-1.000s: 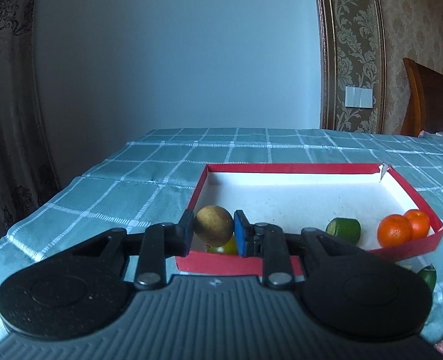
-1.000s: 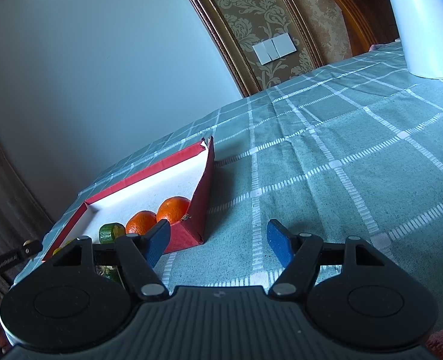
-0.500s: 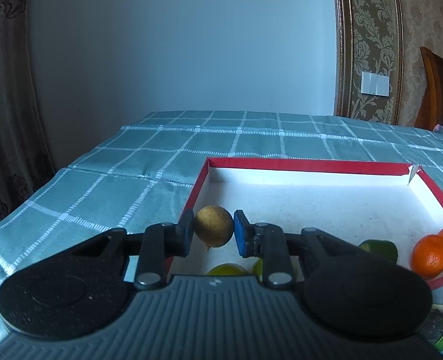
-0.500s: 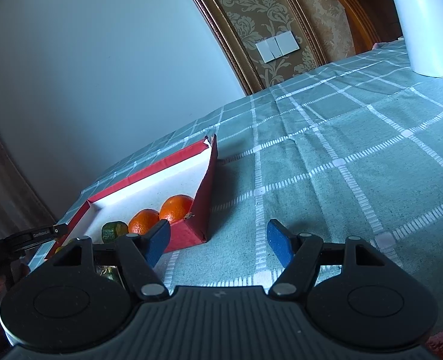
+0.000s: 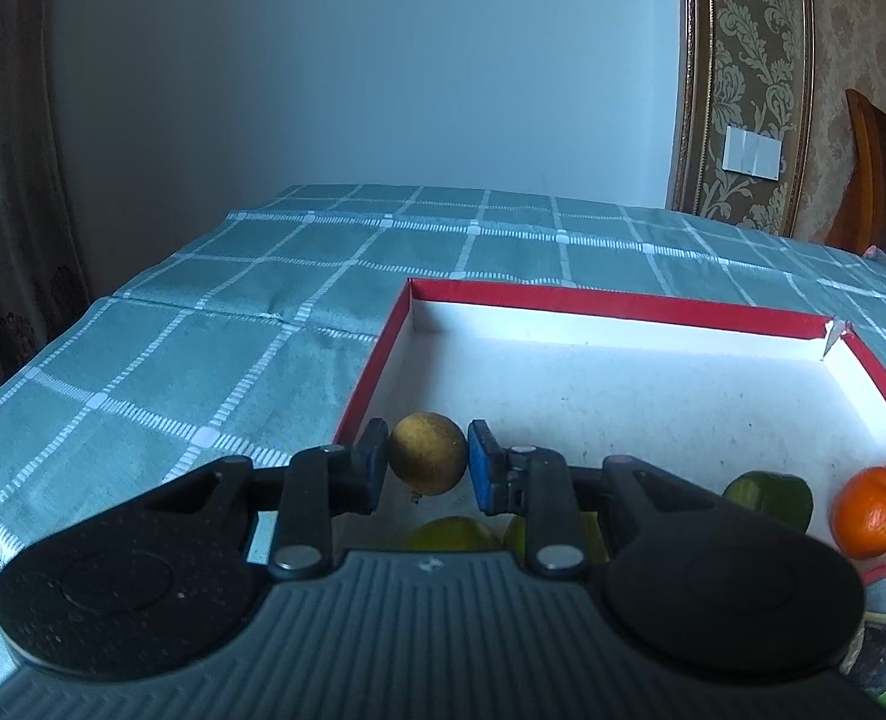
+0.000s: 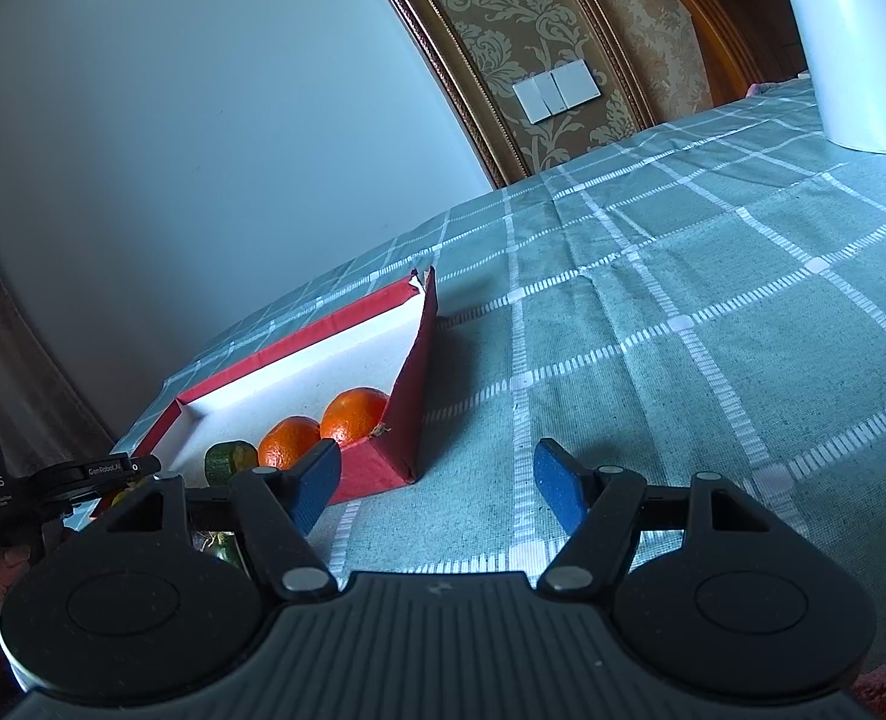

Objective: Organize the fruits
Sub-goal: 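Carry the brown fruit into the red tray and open the left tool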

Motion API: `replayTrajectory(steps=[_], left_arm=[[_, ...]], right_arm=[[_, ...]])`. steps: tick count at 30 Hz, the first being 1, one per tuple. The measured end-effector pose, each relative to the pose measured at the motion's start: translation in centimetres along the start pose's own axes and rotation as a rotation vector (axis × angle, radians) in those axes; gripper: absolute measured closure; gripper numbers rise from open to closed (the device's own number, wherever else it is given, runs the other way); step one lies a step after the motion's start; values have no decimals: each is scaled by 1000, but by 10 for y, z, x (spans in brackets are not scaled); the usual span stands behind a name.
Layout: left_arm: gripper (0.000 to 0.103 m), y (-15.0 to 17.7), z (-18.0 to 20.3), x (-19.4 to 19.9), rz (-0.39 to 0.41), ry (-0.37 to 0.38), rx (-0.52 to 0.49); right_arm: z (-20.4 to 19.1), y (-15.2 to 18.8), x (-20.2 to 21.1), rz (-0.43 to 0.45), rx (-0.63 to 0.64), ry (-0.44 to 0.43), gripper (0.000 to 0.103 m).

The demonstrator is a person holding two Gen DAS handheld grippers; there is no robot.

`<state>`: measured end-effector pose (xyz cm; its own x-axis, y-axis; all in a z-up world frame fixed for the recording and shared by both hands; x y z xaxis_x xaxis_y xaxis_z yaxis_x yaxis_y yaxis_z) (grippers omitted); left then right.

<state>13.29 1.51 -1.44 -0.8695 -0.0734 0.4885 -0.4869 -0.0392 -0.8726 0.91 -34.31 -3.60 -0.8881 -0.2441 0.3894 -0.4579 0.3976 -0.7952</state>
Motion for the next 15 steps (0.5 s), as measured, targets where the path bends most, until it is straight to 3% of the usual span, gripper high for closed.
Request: replayTrajectory(steps=[7, 12, 15], left_arm=[[76, 0, -2, -2, -9, 3, 11], [57, -1, 1, 5, 18, 10, -5], [55, -2, 2, 12, 30, 10, -6]], right_arm=[[0, 0, 0, 1, -1, 0, 32], [1, 0, 0, 1, -2, 1, 32], [2, 0, 0, 4, -5, 3, 32]])
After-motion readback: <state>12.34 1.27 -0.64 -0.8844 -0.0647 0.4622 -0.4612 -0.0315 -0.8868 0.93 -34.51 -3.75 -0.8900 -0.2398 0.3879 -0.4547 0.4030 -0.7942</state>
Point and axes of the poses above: each gripper's, at about its wrist camera, not at the fingertips, and x roughly against the way its jaws point, z to its right, y to its underside, the point moved 3 cm from there along -x, roughly the way its jaws point, and after that the axes turned 1 degree about z, right-handed, at the moved point
